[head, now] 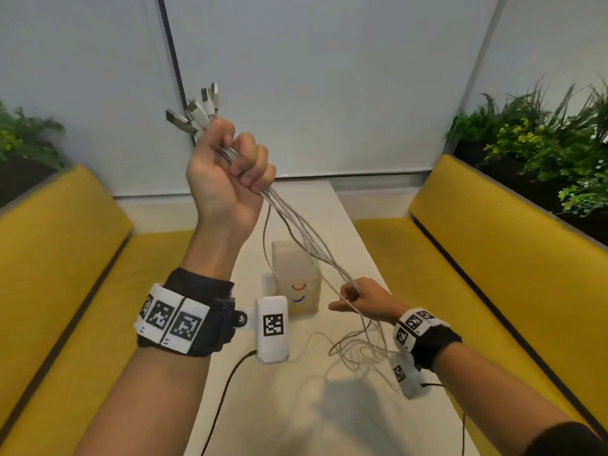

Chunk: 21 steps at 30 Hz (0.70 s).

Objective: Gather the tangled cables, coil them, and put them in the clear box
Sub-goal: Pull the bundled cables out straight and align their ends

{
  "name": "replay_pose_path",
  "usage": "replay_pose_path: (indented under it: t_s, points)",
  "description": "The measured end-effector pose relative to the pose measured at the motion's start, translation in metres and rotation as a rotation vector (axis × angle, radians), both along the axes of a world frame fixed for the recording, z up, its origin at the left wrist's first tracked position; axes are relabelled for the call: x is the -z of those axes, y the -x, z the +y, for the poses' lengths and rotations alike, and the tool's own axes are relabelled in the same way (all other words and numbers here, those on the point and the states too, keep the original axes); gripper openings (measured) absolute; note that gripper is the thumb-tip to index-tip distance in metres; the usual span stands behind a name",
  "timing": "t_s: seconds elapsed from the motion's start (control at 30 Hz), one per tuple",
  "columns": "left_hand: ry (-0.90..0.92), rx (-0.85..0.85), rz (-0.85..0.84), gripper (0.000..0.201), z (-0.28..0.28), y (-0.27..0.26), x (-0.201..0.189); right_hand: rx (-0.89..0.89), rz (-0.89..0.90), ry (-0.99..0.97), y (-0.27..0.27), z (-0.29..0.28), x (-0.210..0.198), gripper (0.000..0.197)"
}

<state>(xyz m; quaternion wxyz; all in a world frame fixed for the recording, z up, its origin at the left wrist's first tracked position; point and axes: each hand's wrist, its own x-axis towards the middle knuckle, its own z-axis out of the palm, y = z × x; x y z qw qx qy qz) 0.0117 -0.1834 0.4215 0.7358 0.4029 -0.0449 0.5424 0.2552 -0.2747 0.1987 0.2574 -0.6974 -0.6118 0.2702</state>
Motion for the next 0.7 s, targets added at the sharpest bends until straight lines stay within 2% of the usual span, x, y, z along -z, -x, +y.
replay_pose_path:
  t_s: [0.03, 0.17, 0.2, 0.27, 0.3, 0.37, 0.4, 0.43, 0.47, 0.5, 0.53, 0.6, 0.7]
  points:
    - [-0.017, 0.003, -0.034, 0.024, 0.002, 0.006, -0.005, 0.025, -0.171, 0.003, -0.013, -0.003, 0.004, 0.042]
    - [-0.073, 0.015, -0.097, 0.025, 0.007, 0.021, -0.019, 0.301, -0.6, -0.016, -0.055, -0.018, 0.006, 0.04]
    - [-0.074, 0.028, -0.094, 0.026, 0.007, 0.02, -0.018, 0.354, -0.694, -0.018, -0.063, -0.022, 0.0, 0.041]
    - [-0.068, 0.054, -0.081, 0.025, 0.005, 0.015, -0.014, 0.458, -0.771, -0.048, -0.079, -0.027, -0.013, 0.042]
    - [-0.063, 0.064, -0.069, 0.025, 0.004, 0.011, -0.011, 0.474, -0.741, -0.04, -0.087, -0.03, -0.017, 0.038]
    - [-0.055, 0.08, -0.035, 0.025, 0.001, 0.002, -0.004, 0.449, -0.547, 0.069, -0.097, -0.036, -0.025, 0.033]
    - [-0.051, 0.088, -0.013, 0.026, 0.0, -0.004, 0.001, 0.397, -0.453, 0.218, -0.099, -0.038, -0.03, 0.048]
    - [-0.044, 0.095, 0.013, 0.027, -0.001, -0.01, 0.005, 0.326, -0.389, 0.386, -0.098, -0.04, -0.036, 0.072]
    - [-0.034, 0.101, 0.045, 0.028, -0.001, -0.016, 0.011, 0.263, -0.364, 0.532, -0.094, -0.043, -0.042, 0.092]
    - [-0.023, 0.106, 0.083, 0.029, -0.002, -0.023, 0.018, 0.203, -0.334, 0.599, -0.089, -0.044, -0.05, 0.103]
    - [-0.013, 0.112, 0.124, 0.028, -0.003, -0.03, 0.027, 0.15, -0.276, 0.609, -0.083, -0.045, -0.058, 0.105]
    - [0.005, 0.133, 0.209, 0.027, -0.005, -0.044, 0.046, 0.09, -0.068, 0.479, -0.064, -0.041, -0.075, 0.102]
    - [0.051, 0.167, 0.315, 0.028, -0.01, -0.061, 0.074, 0.004, 0.075, 0.054, -0.023, -0.021, -0.098, 0.107]
